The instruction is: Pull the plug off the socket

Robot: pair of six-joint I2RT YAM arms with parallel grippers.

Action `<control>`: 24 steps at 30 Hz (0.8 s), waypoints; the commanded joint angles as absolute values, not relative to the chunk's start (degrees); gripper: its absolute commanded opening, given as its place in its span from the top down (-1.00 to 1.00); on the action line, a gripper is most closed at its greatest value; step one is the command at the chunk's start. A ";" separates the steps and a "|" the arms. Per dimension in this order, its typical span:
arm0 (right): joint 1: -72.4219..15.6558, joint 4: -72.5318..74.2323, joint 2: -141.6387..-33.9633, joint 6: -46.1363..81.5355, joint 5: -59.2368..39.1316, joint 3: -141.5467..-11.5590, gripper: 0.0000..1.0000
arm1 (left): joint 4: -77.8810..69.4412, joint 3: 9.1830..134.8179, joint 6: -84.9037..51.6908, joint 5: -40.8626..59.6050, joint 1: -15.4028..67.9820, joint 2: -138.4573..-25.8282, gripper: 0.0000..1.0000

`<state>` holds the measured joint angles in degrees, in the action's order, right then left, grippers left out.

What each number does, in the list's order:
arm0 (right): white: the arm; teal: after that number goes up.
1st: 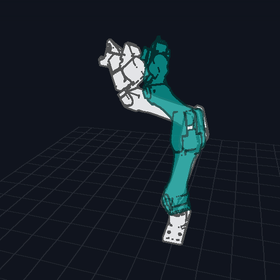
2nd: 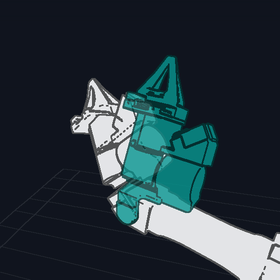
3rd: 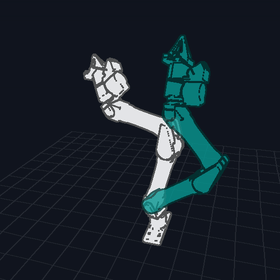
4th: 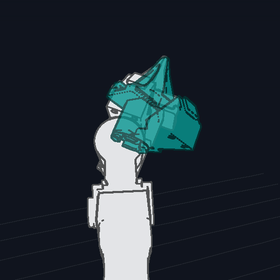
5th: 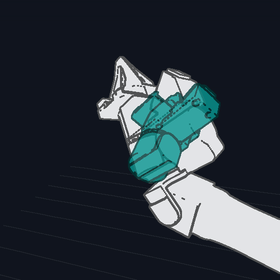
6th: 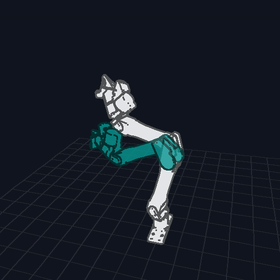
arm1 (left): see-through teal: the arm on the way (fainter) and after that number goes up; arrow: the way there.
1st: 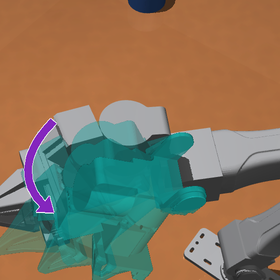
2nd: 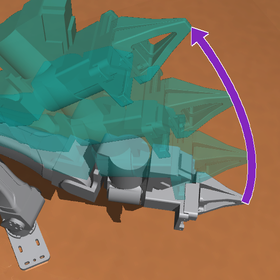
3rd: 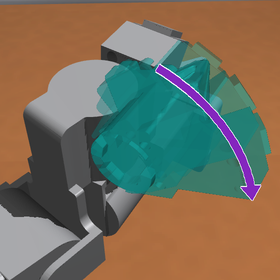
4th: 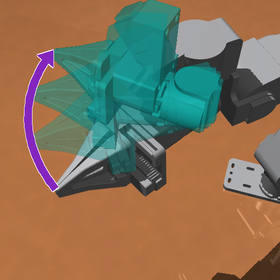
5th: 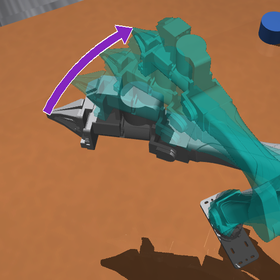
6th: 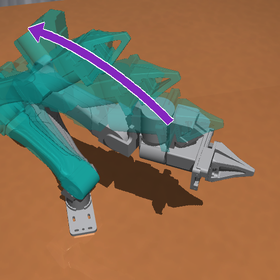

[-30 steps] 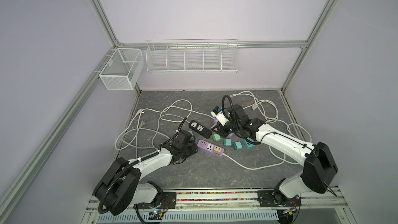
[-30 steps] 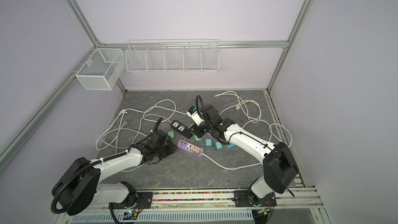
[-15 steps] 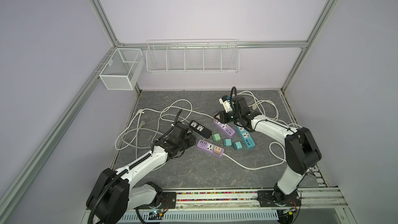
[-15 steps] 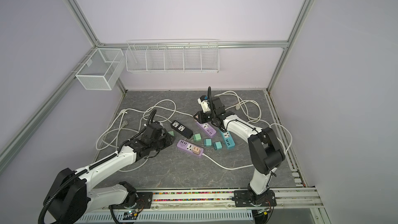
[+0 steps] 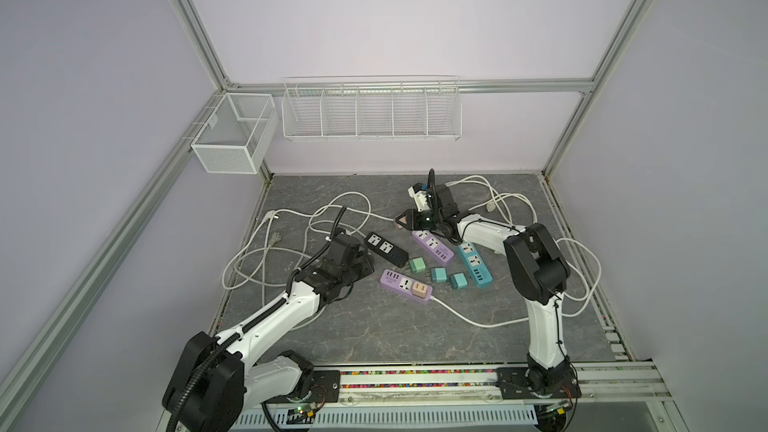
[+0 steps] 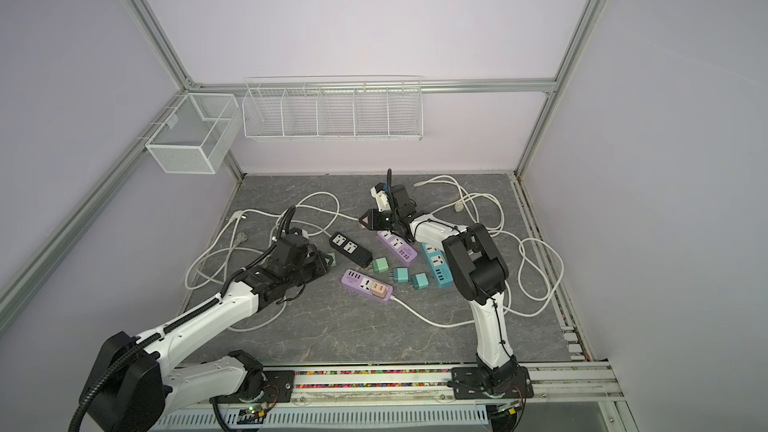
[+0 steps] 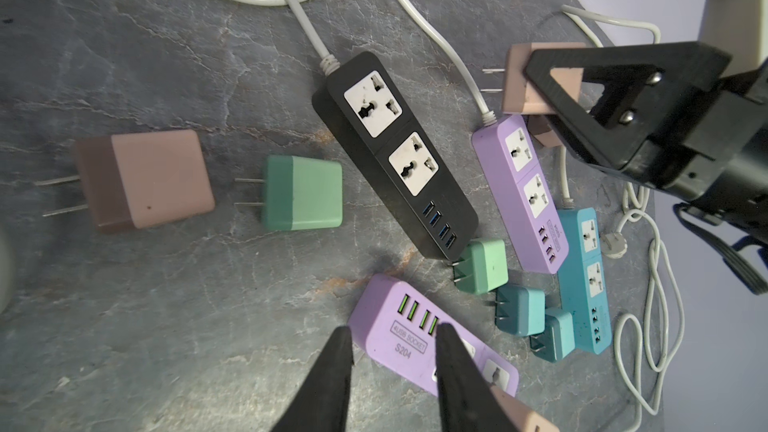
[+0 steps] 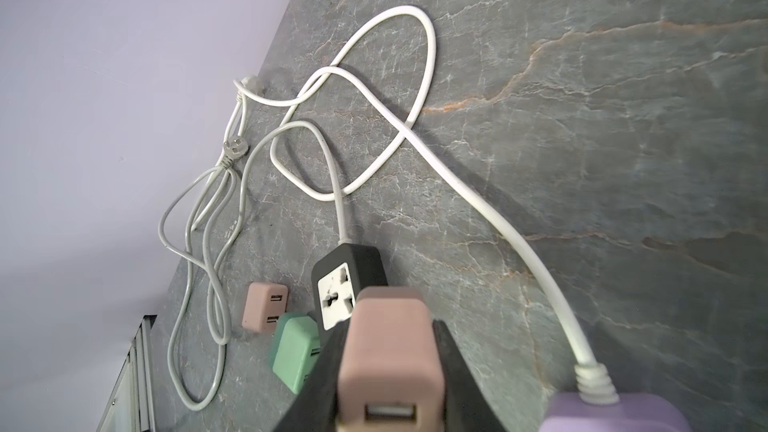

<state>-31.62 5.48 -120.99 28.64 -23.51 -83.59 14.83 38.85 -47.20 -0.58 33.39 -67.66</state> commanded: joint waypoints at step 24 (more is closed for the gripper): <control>-34.26 4.89 -132.28 30.94 -20.22 -92.29 0.38 | 12.40 40.34 -47.50 -0.85 32.78 -69.76 0.29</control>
<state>-33.93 5.30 -131.72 31.44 -21.23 -91.22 13.37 39.77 -47.11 -0.60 33.01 -69.65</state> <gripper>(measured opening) 0.305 0.356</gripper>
